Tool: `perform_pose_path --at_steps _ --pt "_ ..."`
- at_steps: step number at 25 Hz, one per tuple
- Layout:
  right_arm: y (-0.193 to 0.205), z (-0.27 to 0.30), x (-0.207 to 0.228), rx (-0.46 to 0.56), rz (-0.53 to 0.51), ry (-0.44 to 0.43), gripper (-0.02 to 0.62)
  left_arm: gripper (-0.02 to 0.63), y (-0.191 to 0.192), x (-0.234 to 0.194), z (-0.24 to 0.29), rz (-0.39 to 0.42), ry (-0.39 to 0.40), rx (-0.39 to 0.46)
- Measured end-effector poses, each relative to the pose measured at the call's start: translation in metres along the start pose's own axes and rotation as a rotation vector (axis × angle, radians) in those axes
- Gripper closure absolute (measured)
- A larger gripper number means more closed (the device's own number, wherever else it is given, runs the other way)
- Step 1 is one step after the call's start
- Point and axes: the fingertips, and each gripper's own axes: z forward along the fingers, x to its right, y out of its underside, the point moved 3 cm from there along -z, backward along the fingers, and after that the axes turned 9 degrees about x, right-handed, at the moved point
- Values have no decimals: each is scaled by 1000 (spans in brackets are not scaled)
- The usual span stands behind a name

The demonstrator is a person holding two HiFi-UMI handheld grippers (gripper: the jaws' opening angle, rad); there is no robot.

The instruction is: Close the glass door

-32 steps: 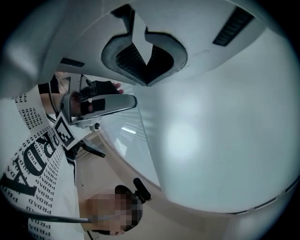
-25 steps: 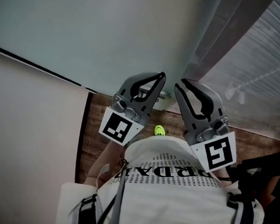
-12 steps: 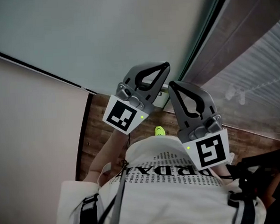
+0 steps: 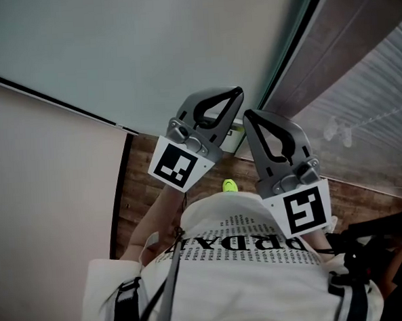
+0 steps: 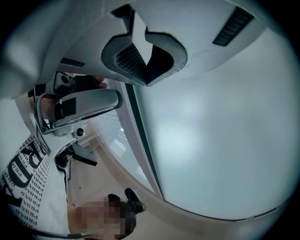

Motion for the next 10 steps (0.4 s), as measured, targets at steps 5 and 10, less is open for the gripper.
perform_pose_path --at_steps 5,10 --pt "0 1 1 -4 -1 2 597 606 0 2 -1 -16 -9 -2" --pt "1 2 -2 -5 8 -5 597 606 -1 4 -4 -21 -12 -12"
